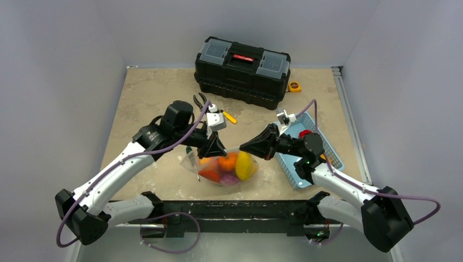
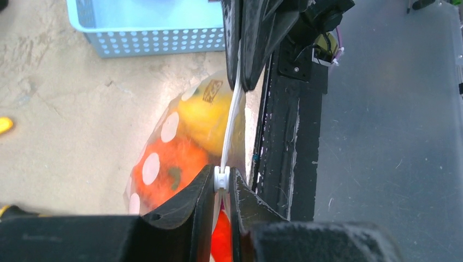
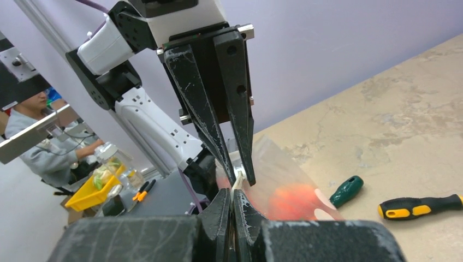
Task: Place the food in the zip-top bag and seal the zipper
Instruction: Zip the zipper food storage bag at the center of the board.
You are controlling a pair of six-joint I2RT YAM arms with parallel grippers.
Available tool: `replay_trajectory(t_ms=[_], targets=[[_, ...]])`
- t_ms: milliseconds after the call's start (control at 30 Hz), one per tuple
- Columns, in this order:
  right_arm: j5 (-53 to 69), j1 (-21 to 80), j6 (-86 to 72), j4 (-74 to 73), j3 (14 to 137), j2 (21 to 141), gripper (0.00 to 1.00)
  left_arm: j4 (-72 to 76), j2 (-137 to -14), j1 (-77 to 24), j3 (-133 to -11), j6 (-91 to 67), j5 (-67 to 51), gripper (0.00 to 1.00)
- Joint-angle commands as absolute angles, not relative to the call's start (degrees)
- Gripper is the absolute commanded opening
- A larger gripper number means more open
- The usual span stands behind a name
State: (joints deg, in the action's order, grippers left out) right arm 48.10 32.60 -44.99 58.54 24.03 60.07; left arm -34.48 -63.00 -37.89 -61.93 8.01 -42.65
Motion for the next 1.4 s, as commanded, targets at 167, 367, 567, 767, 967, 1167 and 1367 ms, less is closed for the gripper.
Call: replay_trajectory(t_ms=[167, 367, 567, 767, 967, 1167, 1367], targets=[[41.3, 27.3, -42.2, 58.1, 24.3, 56.6, 0.00, -51.3, -59.3, -36.9, -62.9, -1.8, -27.2, 0.00], [40.8, 23.9, -43.6, 59.2, 22.2, 55.7, 0.00, -54.1, -53.8, -36.9, -61.0, -6.4, -23.4, 0.00], [43.3, 23.2, -38.2, 50.5, 25.5, 55.0, 0.00, -57.4, -50.9, -36.9, -60.6, -8.3, -21.6, 0.00], [37.6, 34.7, -12.2, 11.9, 44.7, 54.2, 0.50, -48.9, -51.8, -37.0, -59.5, -11.1, -31.5, 0.00], [38.7, 43.6, 2.4, -3.3, 54.7, 61.9, 0.92, -45.5, -55.4, -37.0, -62.5, -10.4, -35.7, 0.00], [40.3, 45.0, 28.1, -25.4, 68.7, 71.1, 0.99, -47.6, -59.7, -37.0, -65.7, -7.1, -36.9, 0.00], [42.7, 45.2, 43.1, -38.6, 76.2, 77.7, 0.99, -48.1, -60.9, -37.1, -66.7, -4.3, -37.4, 0.00]])
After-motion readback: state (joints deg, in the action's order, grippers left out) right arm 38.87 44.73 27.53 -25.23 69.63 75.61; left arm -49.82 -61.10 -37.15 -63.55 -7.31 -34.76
